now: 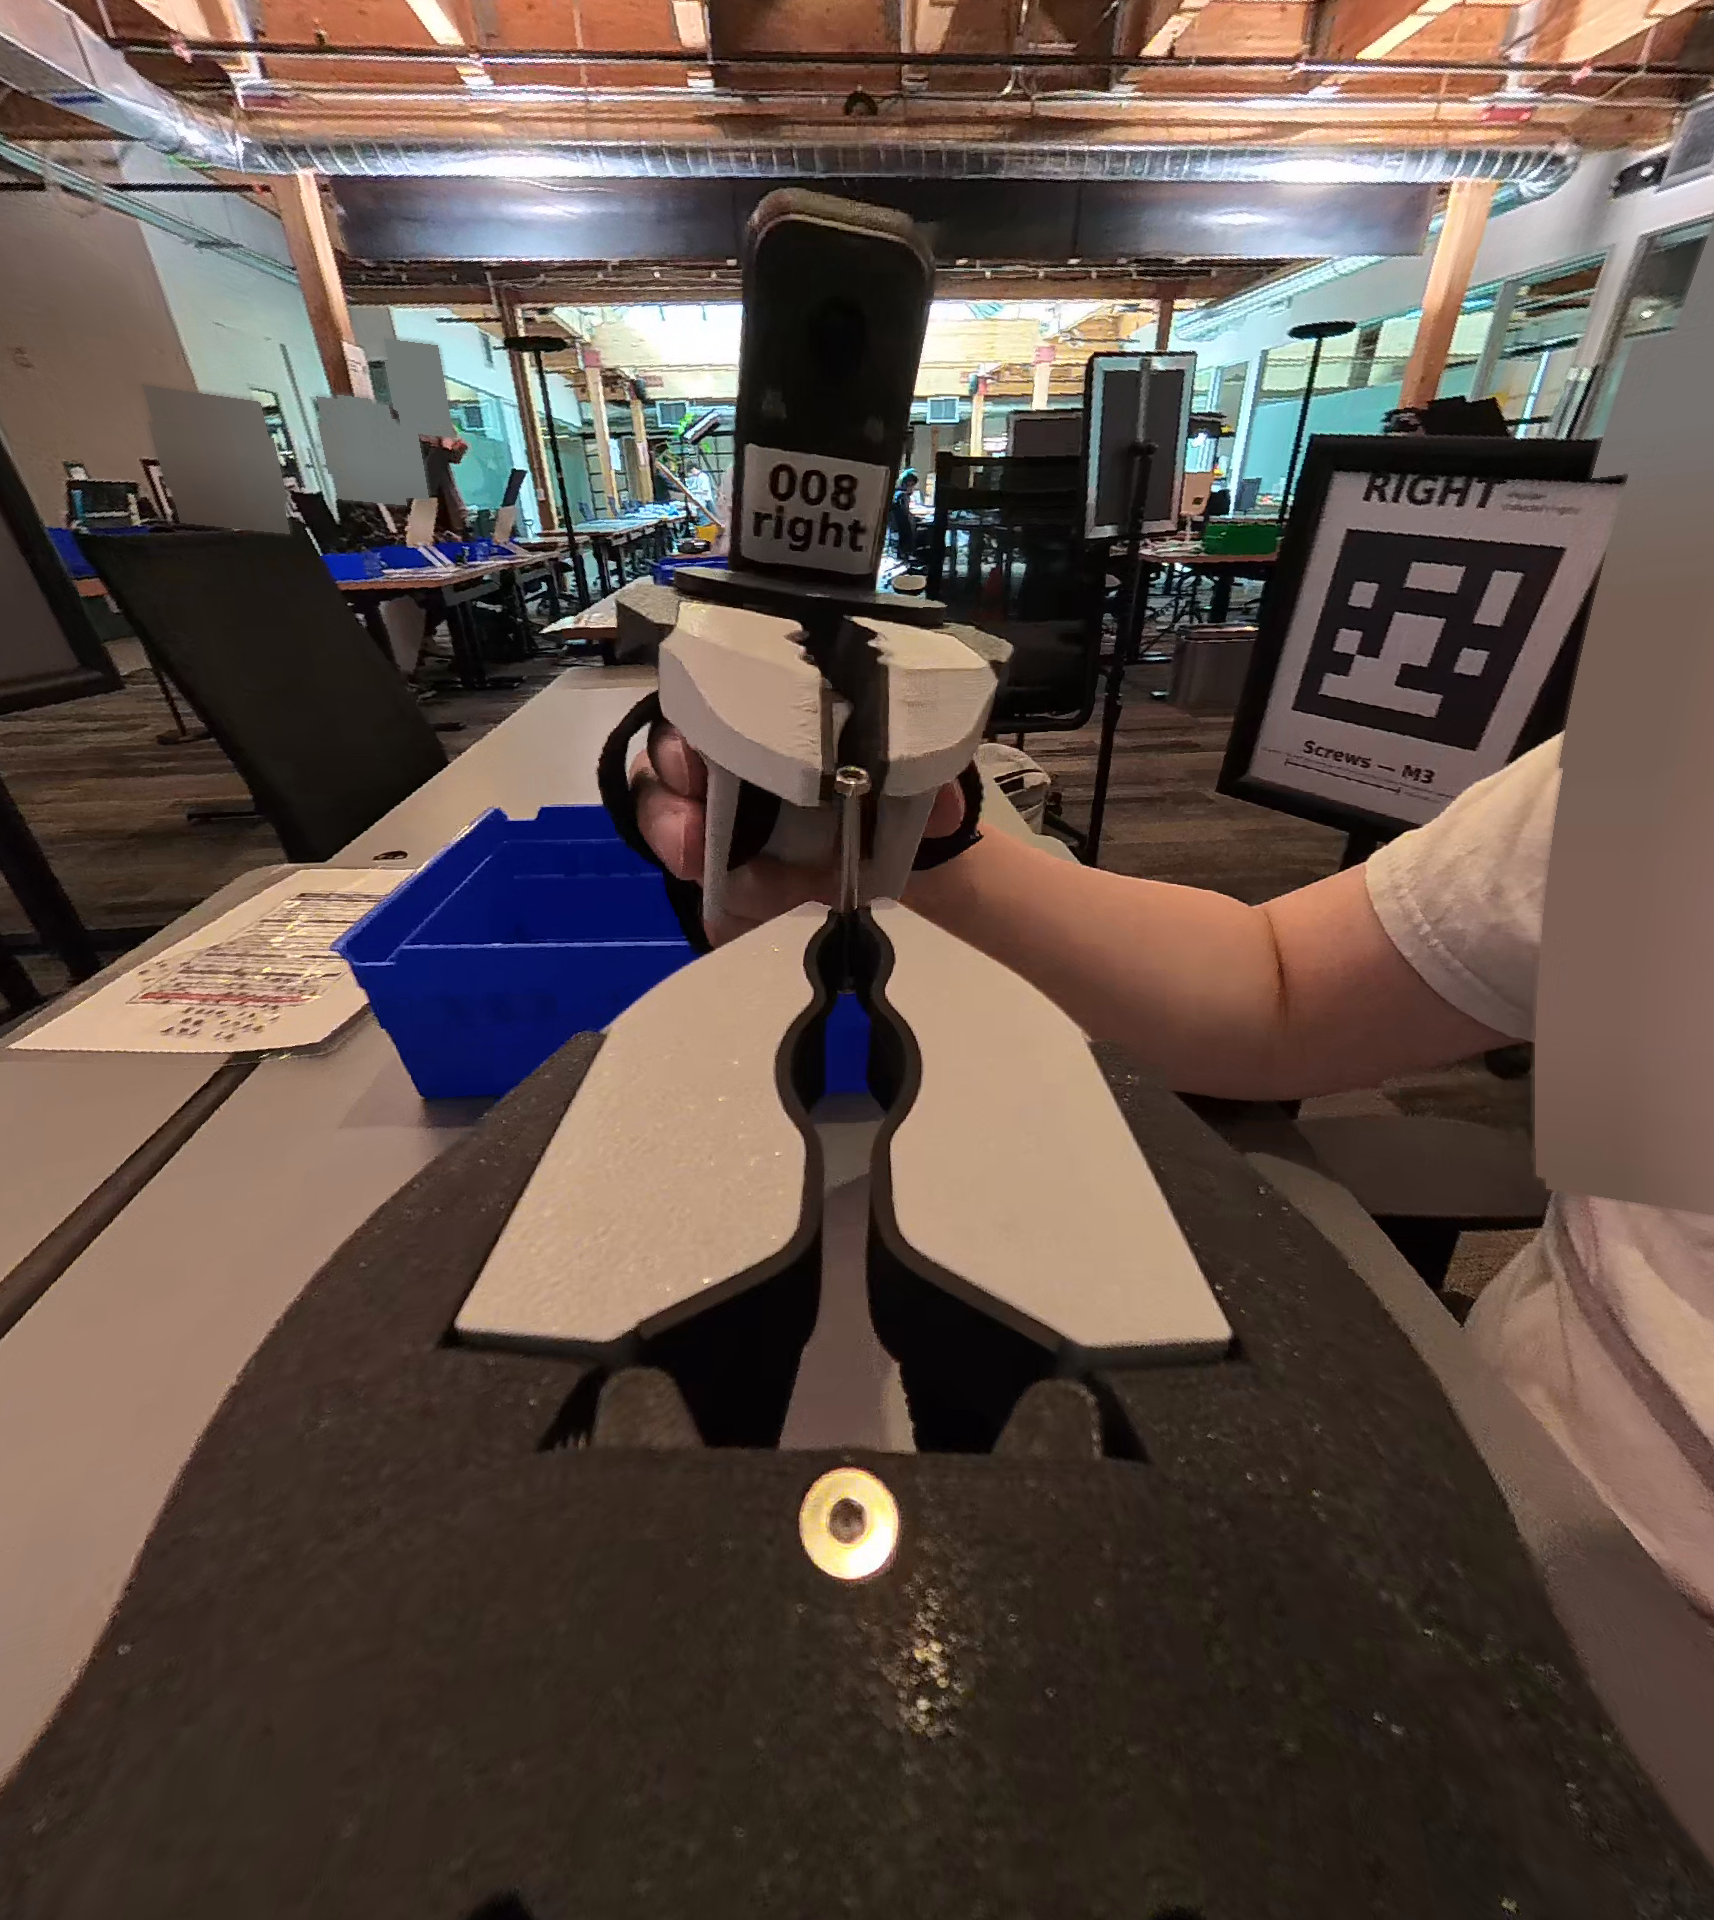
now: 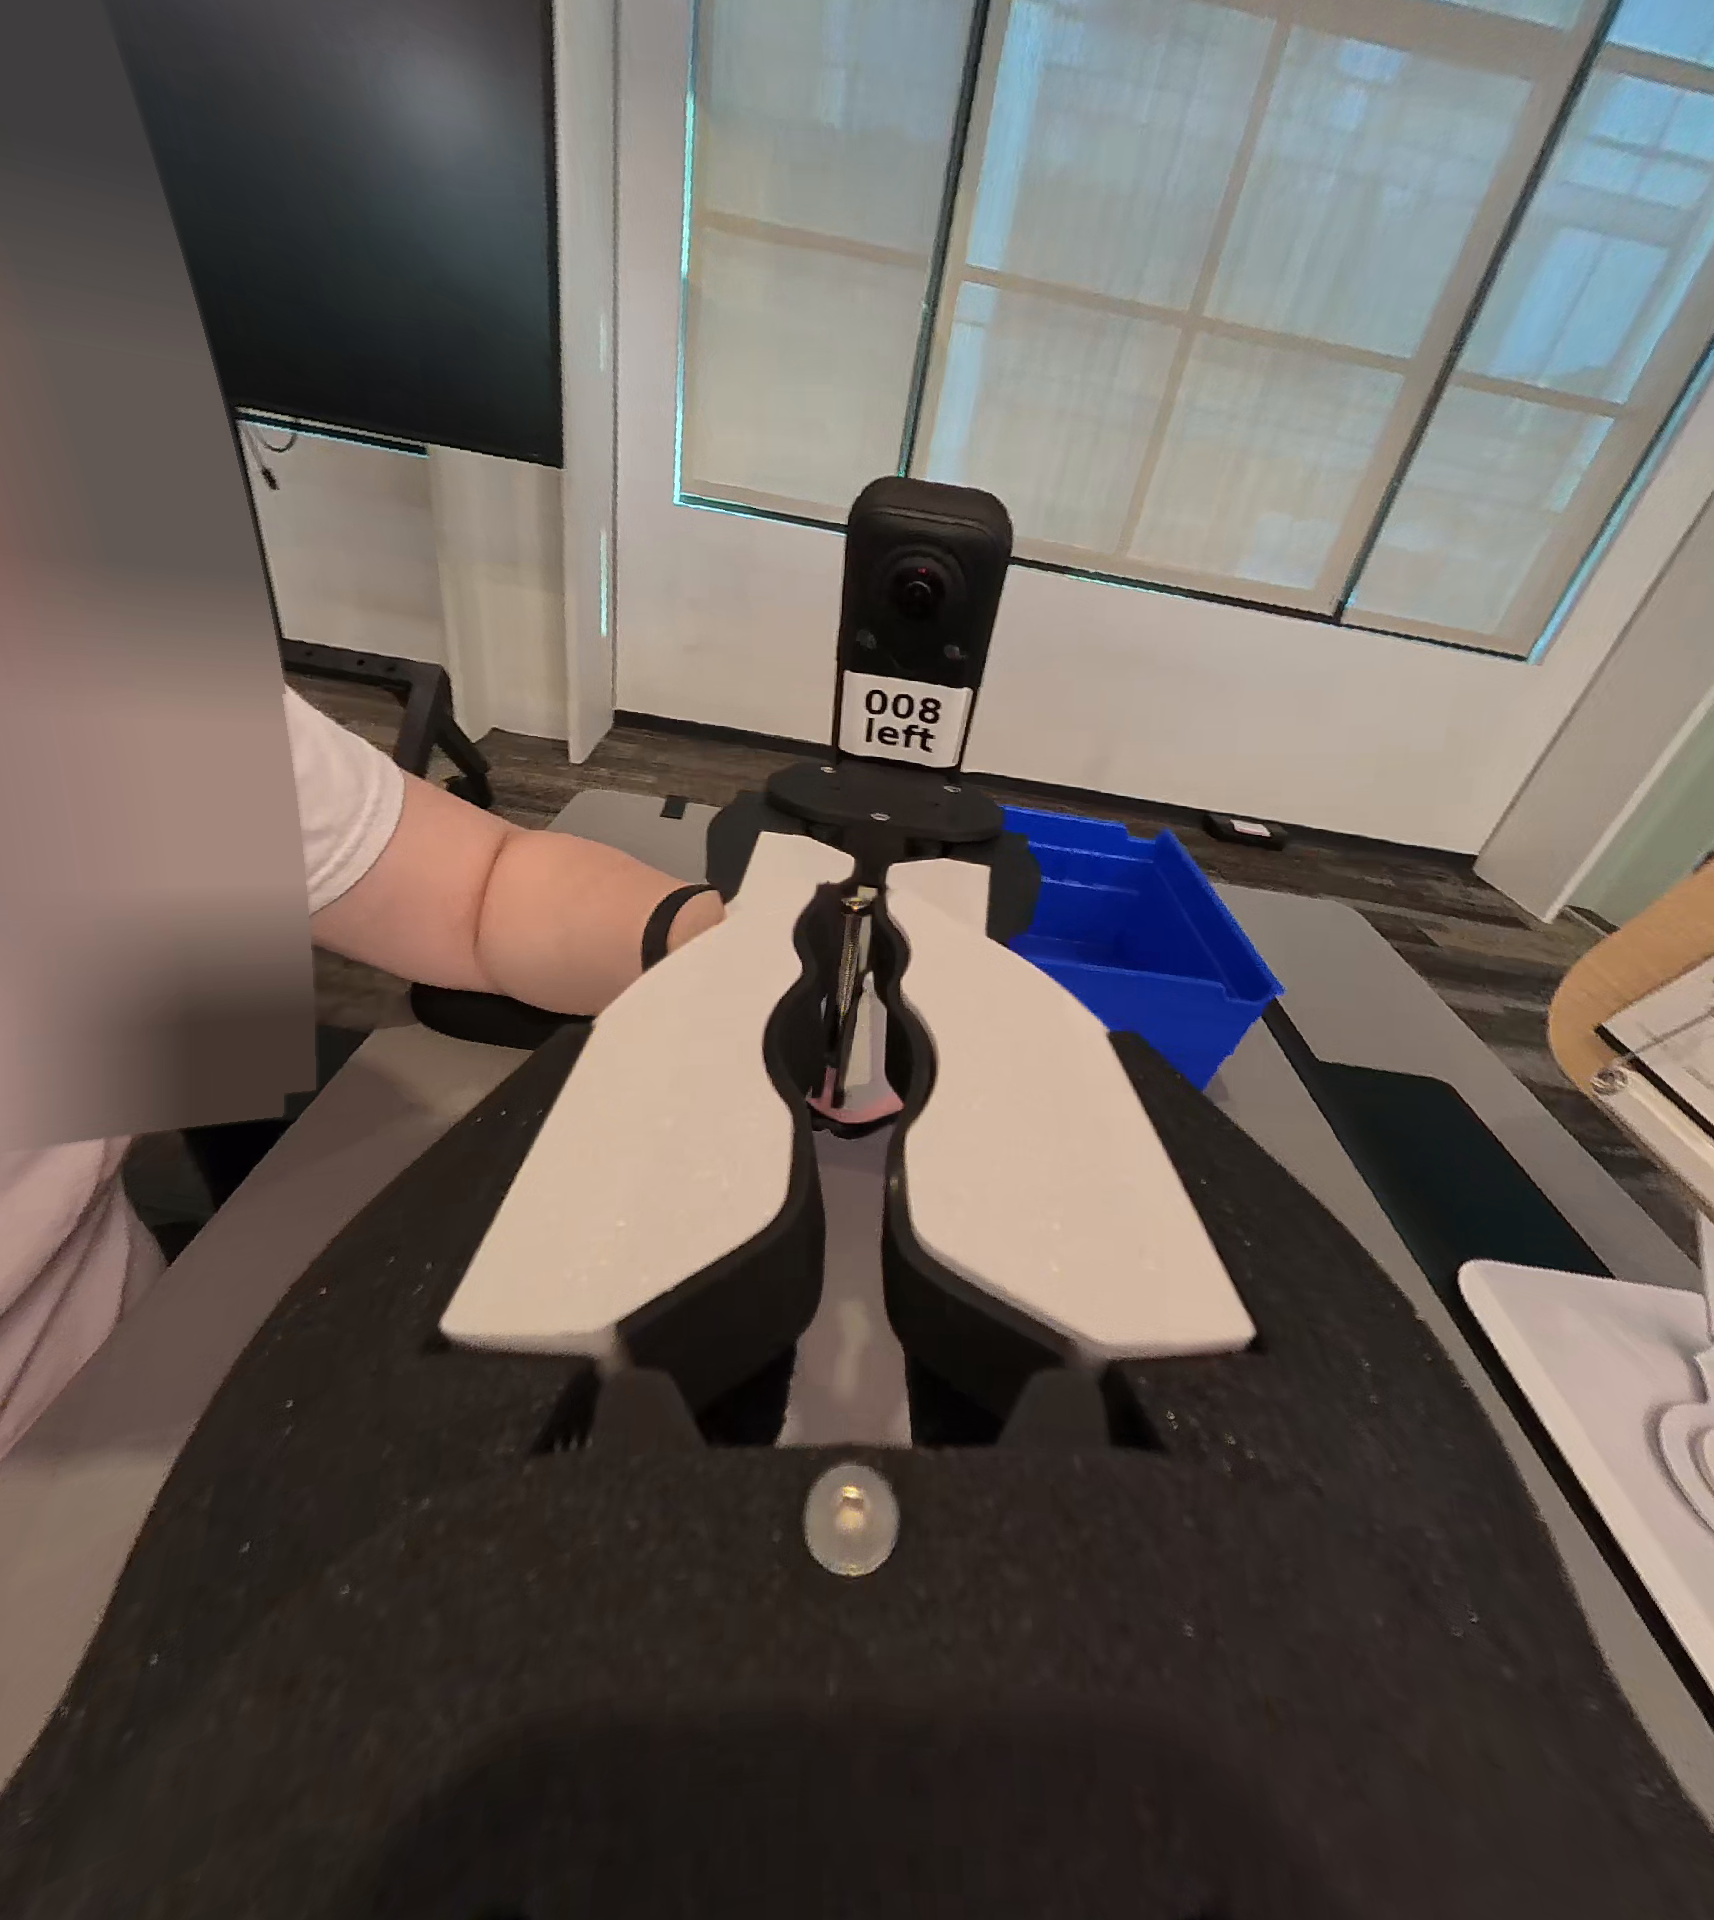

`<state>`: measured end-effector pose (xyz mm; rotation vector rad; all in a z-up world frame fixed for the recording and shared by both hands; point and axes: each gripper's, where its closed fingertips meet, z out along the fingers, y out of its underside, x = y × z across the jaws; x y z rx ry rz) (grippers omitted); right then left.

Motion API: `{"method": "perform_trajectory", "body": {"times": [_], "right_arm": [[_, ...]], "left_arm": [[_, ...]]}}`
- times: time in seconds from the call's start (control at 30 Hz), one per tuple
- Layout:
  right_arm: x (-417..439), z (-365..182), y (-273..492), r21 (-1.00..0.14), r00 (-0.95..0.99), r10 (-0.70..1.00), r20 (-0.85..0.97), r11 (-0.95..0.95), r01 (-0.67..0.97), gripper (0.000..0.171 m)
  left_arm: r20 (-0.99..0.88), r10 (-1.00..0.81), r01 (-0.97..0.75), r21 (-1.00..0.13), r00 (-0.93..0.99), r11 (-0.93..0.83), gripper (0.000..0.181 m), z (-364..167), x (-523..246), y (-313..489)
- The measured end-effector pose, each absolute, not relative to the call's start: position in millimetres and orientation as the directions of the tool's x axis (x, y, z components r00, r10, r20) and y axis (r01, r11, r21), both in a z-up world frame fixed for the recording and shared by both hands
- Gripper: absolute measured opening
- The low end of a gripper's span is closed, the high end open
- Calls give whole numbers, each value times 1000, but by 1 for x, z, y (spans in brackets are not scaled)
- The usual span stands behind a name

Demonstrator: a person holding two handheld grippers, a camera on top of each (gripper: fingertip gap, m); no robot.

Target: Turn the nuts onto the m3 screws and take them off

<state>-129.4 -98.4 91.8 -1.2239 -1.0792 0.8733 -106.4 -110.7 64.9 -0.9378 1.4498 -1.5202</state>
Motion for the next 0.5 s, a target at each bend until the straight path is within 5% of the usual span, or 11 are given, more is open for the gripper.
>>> {"method": "perform_trajectory", "body": {"times": [0.5], "right_arm": [[-127, 86, -85, -984, 371, 913, 170, 140, 107, 9]], "left_arm": [[-46, -959, 43, -998, -278, 36, 1, 61, -102, -94]]}}
